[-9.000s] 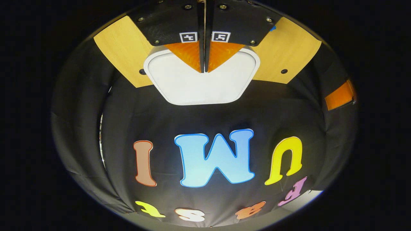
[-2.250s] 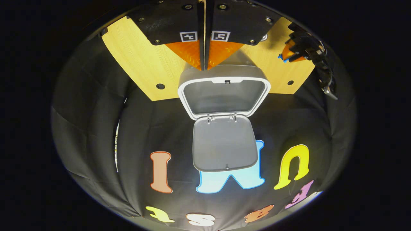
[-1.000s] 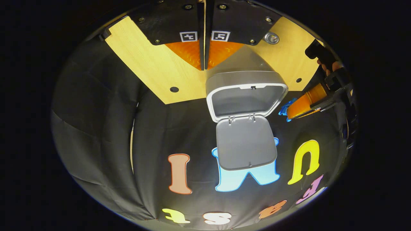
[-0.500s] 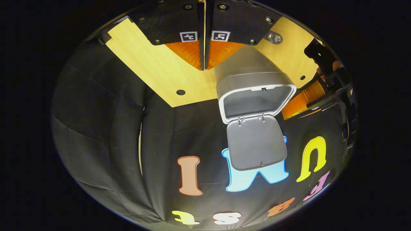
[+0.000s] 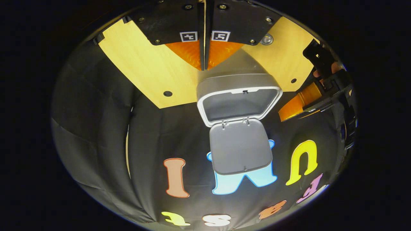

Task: Press the lid of the desktop garbage bin to open it, pick up the crumpled paper on the desktop and throw it into the bin, then pick up the pop can on the desktop and drop it into the bin, and finally close the garbage bin lid.

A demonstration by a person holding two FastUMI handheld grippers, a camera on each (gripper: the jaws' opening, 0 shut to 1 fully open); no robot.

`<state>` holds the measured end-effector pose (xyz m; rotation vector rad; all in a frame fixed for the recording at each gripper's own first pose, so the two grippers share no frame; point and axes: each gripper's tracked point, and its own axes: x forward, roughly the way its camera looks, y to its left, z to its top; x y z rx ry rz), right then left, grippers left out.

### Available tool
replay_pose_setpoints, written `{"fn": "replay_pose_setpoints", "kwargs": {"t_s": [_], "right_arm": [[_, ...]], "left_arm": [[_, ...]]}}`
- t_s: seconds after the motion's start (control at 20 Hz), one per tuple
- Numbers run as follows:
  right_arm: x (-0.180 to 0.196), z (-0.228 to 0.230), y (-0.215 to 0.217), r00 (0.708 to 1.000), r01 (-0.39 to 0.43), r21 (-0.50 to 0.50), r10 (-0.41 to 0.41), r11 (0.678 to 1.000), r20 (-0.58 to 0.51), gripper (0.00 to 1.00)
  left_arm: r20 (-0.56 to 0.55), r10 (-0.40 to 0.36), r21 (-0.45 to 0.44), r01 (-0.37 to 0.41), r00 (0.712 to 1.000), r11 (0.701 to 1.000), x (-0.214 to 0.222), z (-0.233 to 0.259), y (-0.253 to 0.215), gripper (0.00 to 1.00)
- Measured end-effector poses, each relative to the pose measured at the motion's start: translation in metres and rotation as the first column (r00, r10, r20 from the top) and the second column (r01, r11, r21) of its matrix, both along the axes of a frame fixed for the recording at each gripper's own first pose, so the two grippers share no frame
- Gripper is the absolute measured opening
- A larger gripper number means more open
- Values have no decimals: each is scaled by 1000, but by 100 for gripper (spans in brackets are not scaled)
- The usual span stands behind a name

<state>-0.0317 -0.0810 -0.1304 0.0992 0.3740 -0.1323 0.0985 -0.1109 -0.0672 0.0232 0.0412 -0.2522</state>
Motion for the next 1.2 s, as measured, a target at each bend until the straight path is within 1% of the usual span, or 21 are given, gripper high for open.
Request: {"fn": "replay_pose_setpoints", "kwargs": {"t_s": [0.25, 0.3, 0.6, 0.7, 0.75, 0.8, 0.85, 0.9, 0.95, 1.0, 1.05, 1.1, 1.15, 1.2], "right_arm": [[9, -5, 30, 998, -70, 6, 70, 998, -8, 1], [7, -6, 37, 996, -85, 4, 85, 996, -8, 2], [12, -15, 82, 979, -201, 11, 202, 979, -29, 2], [16, -17, 95, 972, -233, 8, 233, 972, -36, 13], [17, -17, 101, 968, -250, 10, 250, 968, -37, 14], [18, -19, 108, 962, -271, 15, 271, 963, -40, 19], [21, -20, 113, 959, -279, 12, 279, 960, -47, 46], [22, -22, 115, 957, -286, 7, 286, 958, -50, 60], [23, -22, 119, 953, -297, 7, 297, 955, -52, 64], [24, -25, 126, 949, -311, 11, 311, 950, -57, 67], [25, -27, 130, 945, -321, 10, 321, 947, -63, 82], [26, -29, 134, 942, -330, 4, 330, 944, -68, 89], [27, -30, 138, 938, -341, 1, 340, 940, -75, 92], [27, -34, 143, 933, -352, 2, 351, 936, -82, 92]], "left_arm": [[-12, 114, 10, -114, 993, 993, -12, -3, 56, 98], [-14, 137, 10, -137, 991, 991, -16, -3, 68, 93], [-27, 258, 14, -258, 966, 966, -41, -3, 134, 94], [-31, 292, 18, -291, 956, 957, -49, -4, 152, 95], [-33, 305, 19, -304, 952, 952, -51, -5, 158, 98], [-35, 319, 19, -318, 947, 948, -54, -6, 166, 98], [-36, 331, 19, -330, 943, 944, -56, -6, 172, 98], [-38, 343, 20, -343, 939, 939, -60, -6, 179, 95], [-39, 353, 22, -352, 935, 936, -62, -7, 184, 95], [-40, 362, 23, -362, 931, 932, -65, -7, 189, 98], [-41, 371, 24, -371, 928, 928, -67, -8, 195, 98], [-42, 380, 25, -379, 924, 925, -69, -8, 200, 98], [-43, 389, 26, -388, 920, 921, -71, -8, 204, 98], [-44, 398, 27, -397, 917, 918, -73, -9, 209, 98]]}}
